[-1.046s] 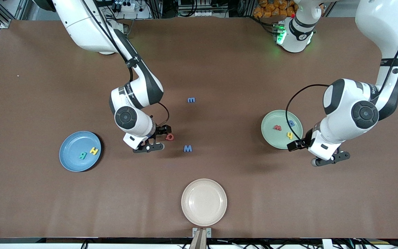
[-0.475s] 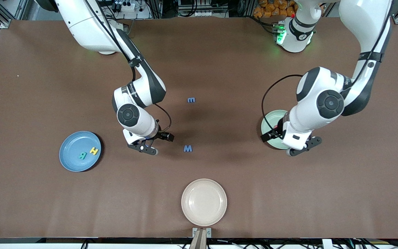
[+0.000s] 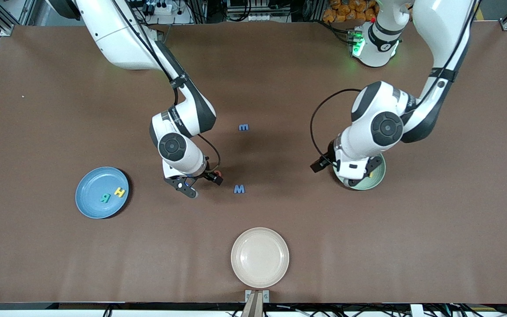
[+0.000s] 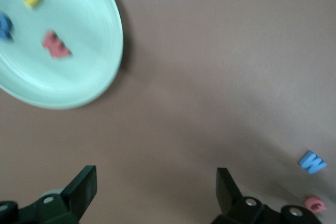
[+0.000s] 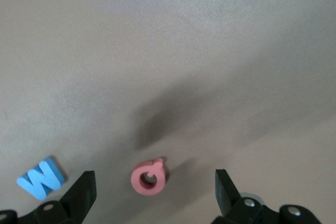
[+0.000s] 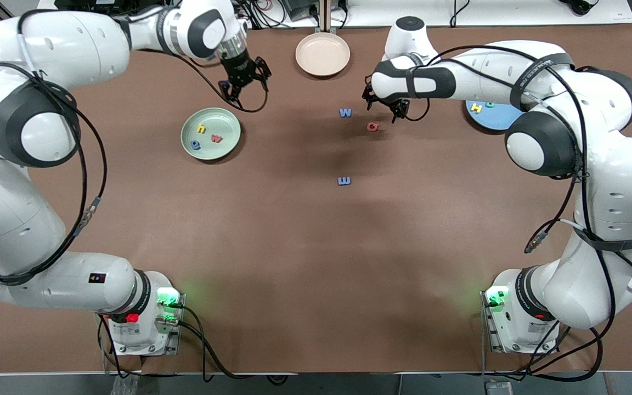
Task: Sort uppercase to blue plate, lowercase to green plate
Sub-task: 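Grasp the pink o with the right gripper while the left gripper moves out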
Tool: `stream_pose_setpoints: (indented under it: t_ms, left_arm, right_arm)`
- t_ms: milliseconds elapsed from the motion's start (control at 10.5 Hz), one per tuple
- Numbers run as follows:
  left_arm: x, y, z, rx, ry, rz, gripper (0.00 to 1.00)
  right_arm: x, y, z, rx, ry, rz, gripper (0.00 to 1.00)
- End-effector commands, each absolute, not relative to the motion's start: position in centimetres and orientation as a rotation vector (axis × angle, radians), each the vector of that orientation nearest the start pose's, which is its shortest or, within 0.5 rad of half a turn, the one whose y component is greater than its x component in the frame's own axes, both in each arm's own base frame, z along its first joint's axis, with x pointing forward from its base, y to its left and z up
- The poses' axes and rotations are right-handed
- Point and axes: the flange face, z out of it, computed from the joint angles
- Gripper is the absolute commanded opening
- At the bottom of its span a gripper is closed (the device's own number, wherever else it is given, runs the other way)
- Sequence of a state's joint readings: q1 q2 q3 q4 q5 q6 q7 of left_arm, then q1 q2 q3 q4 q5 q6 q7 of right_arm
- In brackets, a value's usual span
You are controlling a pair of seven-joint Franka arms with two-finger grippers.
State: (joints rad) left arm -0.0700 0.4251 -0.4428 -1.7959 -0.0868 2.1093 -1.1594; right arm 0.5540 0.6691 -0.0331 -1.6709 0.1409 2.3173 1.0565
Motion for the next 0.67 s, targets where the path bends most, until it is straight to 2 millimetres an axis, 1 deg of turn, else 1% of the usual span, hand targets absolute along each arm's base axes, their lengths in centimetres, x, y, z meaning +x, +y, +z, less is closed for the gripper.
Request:
stream_pose_setpoints:
  t_ms: [0, 190, 380, 475, 571]
  left_arm:
    - [55.7, -30.2, 31.1, -2.951, -1.376, 0.477, 1.00]
    - [55.4, -31.0, 30.5, -2.915, -1.598, 0.609, 1.00]
    - [55.9, -31.5, 30.4, -2.900, -1.812, 0.689, 1.00]
    - [56.4, -31.6, 29.8, -2.893, -1.893, 0.706, 1.00]
    - [56.4, -32.3, 29.3, -2.880, -1.952, 0.748, 1.00]
  right_arm:
    - [58.0, 36.3, 20.1, -2.941, 1.021, 0.078, 1.00]
    - [58.0, 36.2, 19.7, -2.936, 1.018, 0.061, 1.00]
    - [57.0, 36.8, 18.9, -2.945, 0.997, 0.058, 1.00]
    - [56.8, 36.6, 18.5, -2.940, 0.997, 0.048, 1.00]
    - [56.7, 36.5, 18.3, -2.941, 0.996, 0.045, 1.00]
